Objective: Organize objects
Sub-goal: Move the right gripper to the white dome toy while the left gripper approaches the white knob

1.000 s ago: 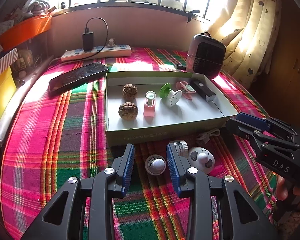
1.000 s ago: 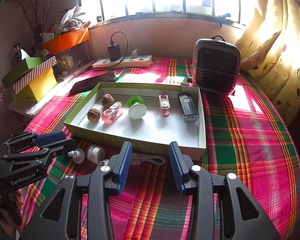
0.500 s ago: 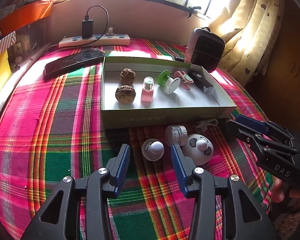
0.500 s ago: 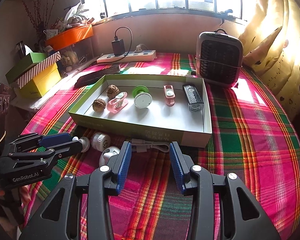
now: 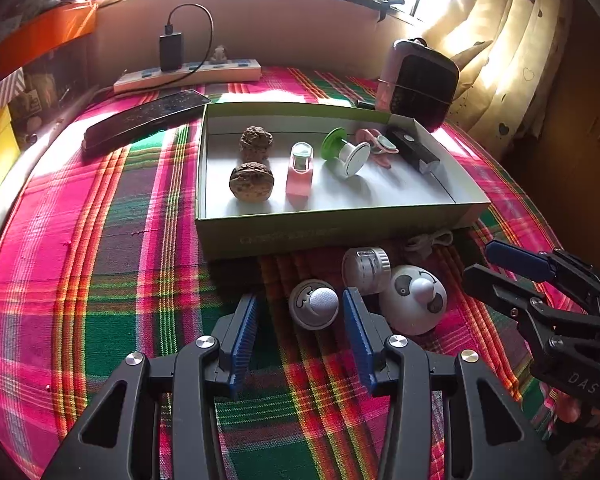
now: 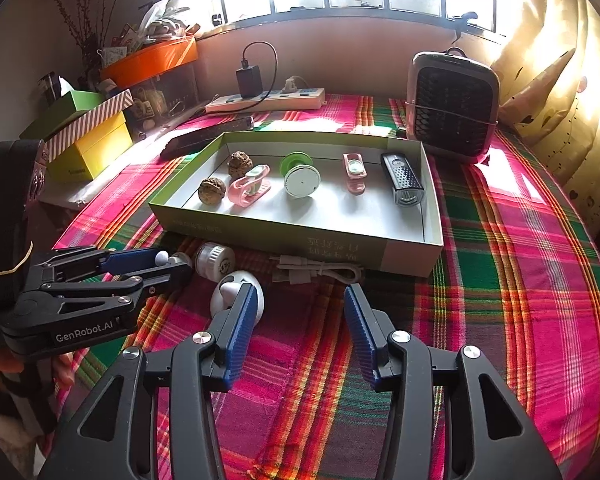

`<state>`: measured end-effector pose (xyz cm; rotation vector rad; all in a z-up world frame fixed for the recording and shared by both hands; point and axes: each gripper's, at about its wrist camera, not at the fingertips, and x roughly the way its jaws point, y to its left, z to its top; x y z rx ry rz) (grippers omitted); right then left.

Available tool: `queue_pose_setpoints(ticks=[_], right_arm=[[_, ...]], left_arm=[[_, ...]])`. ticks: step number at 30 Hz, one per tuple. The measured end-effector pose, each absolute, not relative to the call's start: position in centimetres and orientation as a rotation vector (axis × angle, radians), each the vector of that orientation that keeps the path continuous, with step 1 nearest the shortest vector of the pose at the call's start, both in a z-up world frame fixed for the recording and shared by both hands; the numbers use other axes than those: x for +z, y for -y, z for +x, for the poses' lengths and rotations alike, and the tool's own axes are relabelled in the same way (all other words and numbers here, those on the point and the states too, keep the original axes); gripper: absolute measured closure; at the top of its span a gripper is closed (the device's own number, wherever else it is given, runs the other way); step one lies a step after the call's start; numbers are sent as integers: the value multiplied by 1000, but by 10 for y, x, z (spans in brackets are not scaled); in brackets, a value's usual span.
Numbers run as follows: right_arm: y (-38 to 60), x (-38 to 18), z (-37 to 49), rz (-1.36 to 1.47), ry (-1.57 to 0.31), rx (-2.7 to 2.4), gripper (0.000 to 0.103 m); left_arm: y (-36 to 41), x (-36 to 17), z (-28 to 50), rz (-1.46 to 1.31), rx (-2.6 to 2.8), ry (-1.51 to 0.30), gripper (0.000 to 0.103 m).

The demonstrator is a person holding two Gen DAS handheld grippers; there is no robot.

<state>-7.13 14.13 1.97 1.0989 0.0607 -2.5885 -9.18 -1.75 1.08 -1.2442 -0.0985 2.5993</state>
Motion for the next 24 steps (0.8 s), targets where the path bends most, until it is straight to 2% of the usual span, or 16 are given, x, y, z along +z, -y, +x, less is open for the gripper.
queue_pose_setpoints(ticks=[11,16,18,24], right_arm=[[-130,14,-72,1127,-77,-2546,56],[-124,13,-73,1129,-86,-2533,56],[-122,13,-74,1135,-85,-2527,56],[-114,8,-76,1155,-84,-2500,56]], left_arm=[[20,10,-96,-1226,2605,96,62],[22,10,-96,-1225,2613,92,69],[24,10,-96,-1227,2620,97,75],[29,10,-95,-1228,2627,114,79]])
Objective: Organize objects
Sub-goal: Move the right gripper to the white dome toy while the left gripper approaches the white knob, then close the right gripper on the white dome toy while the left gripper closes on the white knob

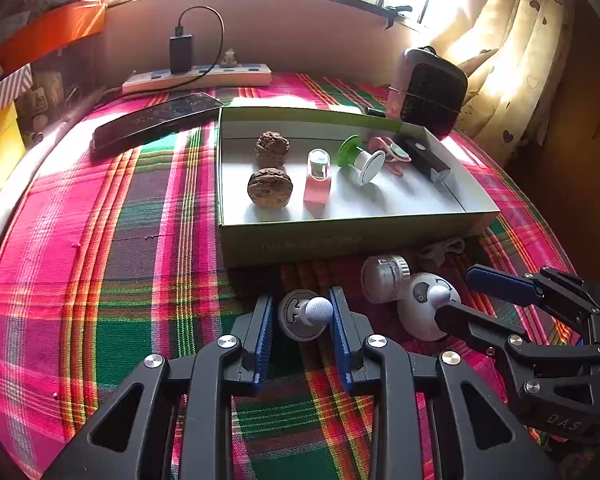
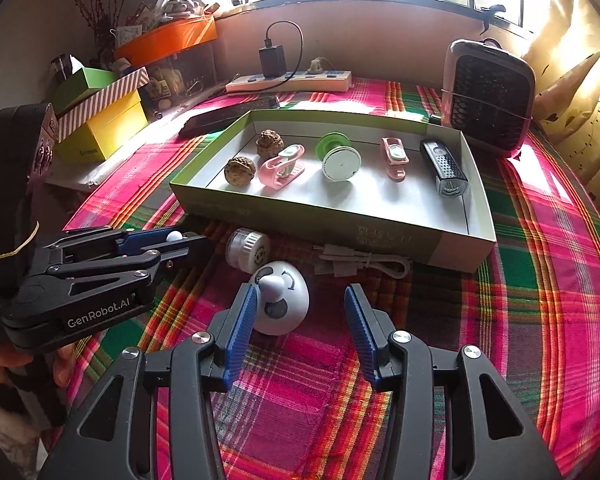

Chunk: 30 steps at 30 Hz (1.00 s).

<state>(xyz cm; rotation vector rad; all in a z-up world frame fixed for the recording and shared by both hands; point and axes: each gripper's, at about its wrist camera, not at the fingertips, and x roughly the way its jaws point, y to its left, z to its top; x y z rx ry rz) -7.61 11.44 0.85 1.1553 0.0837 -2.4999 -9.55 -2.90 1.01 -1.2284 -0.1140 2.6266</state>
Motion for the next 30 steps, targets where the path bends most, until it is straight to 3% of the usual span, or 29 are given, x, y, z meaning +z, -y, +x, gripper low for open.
queue_pose_setpoints(ticks=[30], right_arm=[[-100,-3,-89,1201,-92,-2484,56]], left_arm=[[39,9,-95,-1227,2628,155,80]])
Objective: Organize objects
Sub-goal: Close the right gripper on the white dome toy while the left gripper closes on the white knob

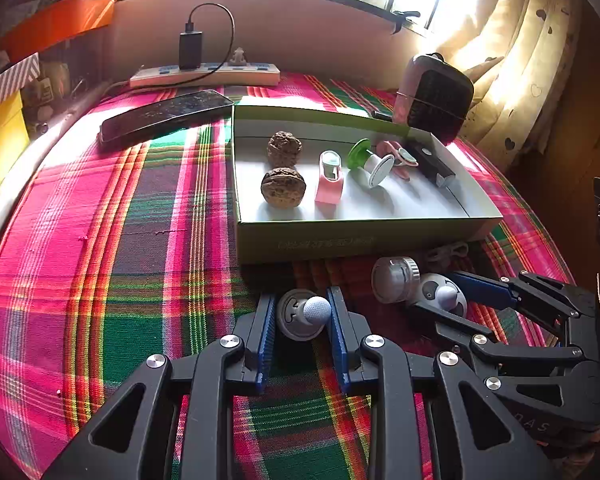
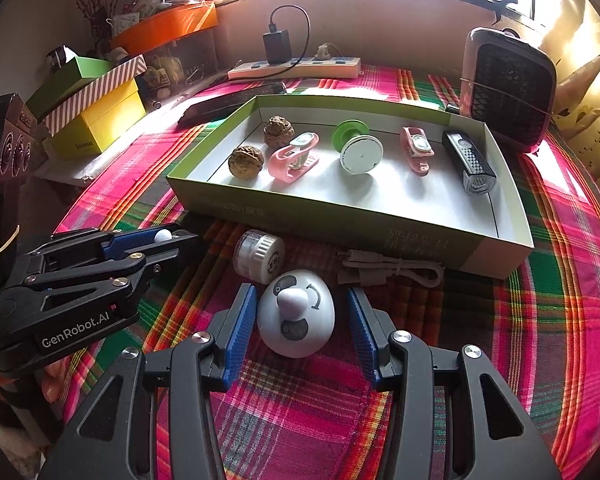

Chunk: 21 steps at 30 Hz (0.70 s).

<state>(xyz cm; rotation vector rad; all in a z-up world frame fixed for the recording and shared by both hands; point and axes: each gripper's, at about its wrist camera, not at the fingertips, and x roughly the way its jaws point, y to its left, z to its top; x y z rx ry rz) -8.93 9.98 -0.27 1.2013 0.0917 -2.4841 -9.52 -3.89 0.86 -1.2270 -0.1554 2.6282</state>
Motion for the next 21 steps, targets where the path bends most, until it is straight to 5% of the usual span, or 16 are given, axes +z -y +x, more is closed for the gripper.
queue_pose_setpoints(ticks=[4,21], right_arm=[[-101,-3,-89,1202,-91,-2490,64],[-101,-2,-89,1200,-73,-2485,65]], left_arm=[[39,9,-95,-1227,2628,155,80],[39,8,-95,-1227,2629,153,80]])
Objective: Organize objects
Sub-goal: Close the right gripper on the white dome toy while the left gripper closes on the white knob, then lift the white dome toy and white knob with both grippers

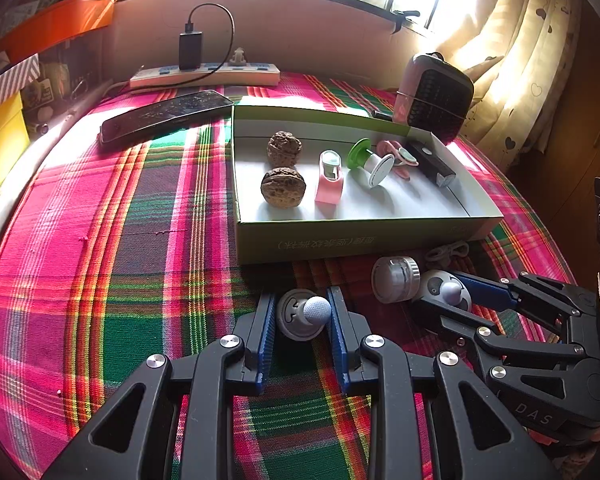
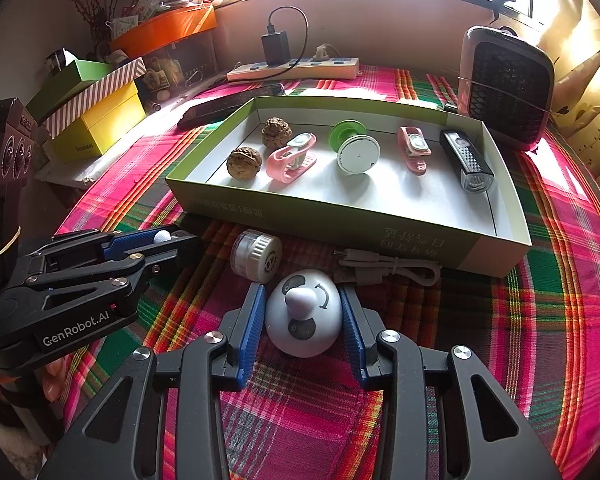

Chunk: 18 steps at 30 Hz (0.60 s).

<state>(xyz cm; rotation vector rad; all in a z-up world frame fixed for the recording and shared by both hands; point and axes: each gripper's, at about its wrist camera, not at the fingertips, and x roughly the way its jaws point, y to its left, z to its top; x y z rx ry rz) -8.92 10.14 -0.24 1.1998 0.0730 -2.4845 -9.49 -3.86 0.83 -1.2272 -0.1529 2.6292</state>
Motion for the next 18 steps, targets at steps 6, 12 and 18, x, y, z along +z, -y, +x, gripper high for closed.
queue_pose_setpoints(ticks=[6,12,18], right_arm=[[-101,-2,-89,1200,-72,-2484,65],[-102,-2,-89,1199,-64,-2482,65],[-103,-2,-88,1190,-59,-2485,66]], left_arm=[[38,8,-95,-1227,2630,151,80],[38,9,-95,-1228,2630,150,80],[38,9,-95,-1228,2629,153,80]])
